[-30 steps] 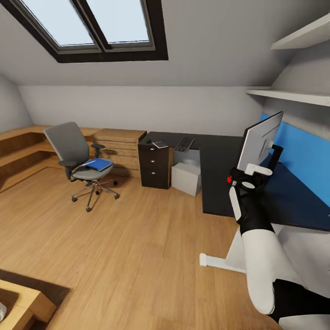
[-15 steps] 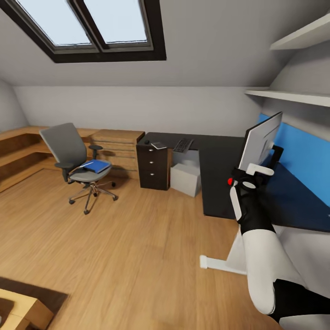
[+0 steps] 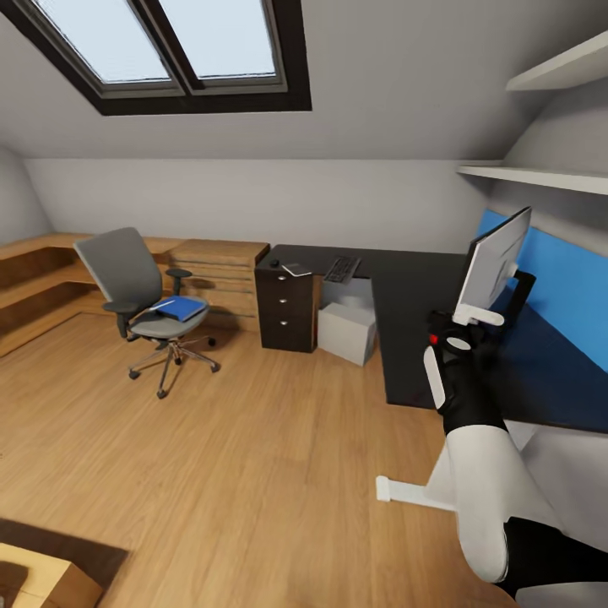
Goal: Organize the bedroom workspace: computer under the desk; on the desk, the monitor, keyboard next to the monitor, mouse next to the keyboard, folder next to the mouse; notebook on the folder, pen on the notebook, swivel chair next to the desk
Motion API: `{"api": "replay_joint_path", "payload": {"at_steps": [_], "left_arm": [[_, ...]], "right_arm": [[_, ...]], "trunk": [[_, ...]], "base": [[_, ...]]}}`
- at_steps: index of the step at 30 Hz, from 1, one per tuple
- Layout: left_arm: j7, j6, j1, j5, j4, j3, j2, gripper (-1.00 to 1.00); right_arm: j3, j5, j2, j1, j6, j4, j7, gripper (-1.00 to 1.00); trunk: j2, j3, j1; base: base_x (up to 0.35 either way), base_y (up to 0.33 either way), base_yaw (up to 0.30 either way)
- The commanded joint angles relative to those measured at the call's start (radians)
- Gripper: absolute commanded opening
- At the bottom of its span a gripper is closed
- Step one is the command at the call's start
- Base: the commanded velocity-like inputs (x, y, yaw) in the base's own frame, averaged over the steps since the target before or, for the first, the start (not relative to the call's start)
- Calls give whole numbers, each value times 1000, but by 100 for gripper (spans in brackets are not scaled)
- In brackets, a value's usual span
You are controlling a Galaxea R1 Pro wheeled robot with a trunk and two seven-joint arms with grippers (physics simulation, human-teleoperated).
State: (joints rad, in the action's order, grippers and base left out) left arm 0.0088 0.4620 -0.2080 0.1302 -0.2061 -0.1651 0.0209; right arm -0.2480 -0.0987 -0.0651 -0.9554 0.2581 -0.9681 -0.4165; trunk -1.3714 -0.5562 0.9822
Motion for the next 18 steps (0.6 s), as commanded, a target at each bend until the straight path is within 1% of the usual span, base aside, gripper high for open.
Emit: {"api": "replay_joint_path", "payload": {"at_steps": [1,6,13,18], "left_arm": [[0,3,-1,6,1,1,0,100],[0,3,-1,6,1,1,0,100],[0,3,-1,5,1,1,0,100],[0,3,-1,5,1,1,-1,100]], "right_arm": [[-2,-10,-1,-1,9,-2,1,100],[-3,-10,0,0,9,-3,1,100],[-3,-10,6,0,9,-4,0,100],[-4,-11,8,0,9,-3,0,100]], "trunk": [[-1,-1,0],[-1,-1,0],[-1,-1,0],[-1,-1,0]], "base": [[76,194,0],[46,113,0],[27,30,0],[192,6,0]]}}
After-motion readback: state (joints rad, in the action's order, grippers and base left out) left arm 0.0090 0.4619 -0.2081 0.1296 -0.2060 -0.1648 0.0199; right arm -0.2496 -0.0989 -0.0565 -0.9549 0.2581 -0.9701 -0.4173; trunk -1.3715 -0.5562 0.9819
